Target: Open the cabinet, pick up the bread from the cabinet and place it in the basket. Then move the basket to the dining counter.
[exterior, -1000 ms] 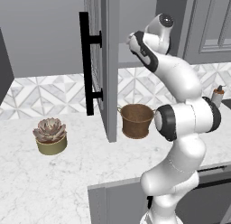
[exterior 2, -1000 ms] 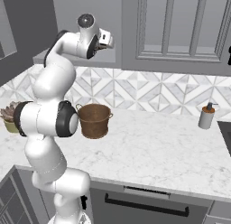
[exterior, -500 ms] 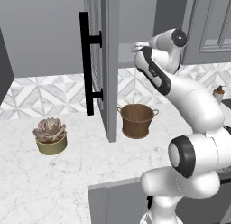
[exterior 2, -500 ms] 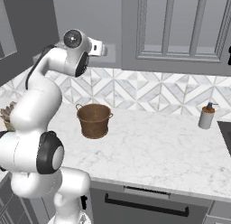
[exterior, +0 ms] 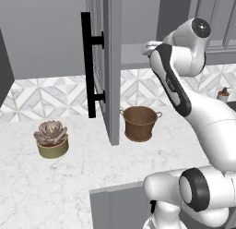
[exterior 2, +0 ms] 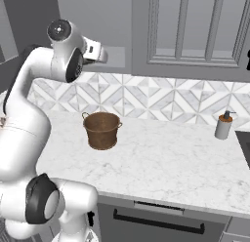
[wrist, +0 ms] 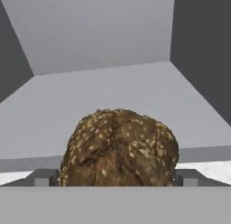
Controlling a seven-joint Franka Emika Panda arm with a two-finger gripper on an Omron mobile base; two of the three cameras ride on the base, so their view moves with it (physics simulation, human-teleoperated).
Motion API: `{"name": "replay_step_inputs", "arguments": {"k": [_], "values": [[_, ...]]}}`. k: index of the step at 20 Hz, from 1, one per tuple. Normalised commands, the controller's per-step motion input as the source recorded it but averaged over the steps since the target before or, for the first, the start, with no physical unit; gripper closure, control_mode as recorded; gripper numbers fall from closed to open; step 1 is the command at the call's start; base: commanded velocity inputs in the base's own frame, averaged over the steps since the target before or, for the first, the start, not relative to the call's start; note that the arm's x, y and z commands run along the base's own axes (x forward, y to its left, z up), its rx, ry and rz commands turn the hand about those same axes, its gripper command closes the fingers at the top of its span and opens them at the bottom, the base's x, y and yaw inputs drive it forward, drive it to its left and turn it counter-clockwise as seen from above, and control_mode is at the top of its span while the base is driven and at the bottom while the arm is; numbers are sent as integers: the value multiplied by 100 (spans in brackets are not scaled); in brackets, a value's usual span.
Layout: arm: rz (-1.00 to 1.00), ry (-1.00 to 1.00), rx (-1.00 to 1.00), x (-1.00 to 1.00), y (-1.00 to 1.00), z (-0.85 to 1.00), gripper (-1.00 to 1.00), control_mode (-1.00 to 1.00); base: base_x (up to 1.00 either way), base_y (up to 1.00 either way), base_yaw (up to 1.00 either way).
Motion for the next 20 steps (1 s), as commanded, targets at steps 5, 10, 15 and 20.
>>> {"name": "replay_step_inputs", "arguments": {"k": [5,10,15,20], "values": [[0,13,0,-100,0,-13,100,-100,0,0,0],[0,3,0,-100,0,-54,100,-100,0,0,0],[0,14,0,-58,4,-88,100,-100,0,0,0],[0,15,0,-2,0,-78,100,-100,0,0,0]]}}
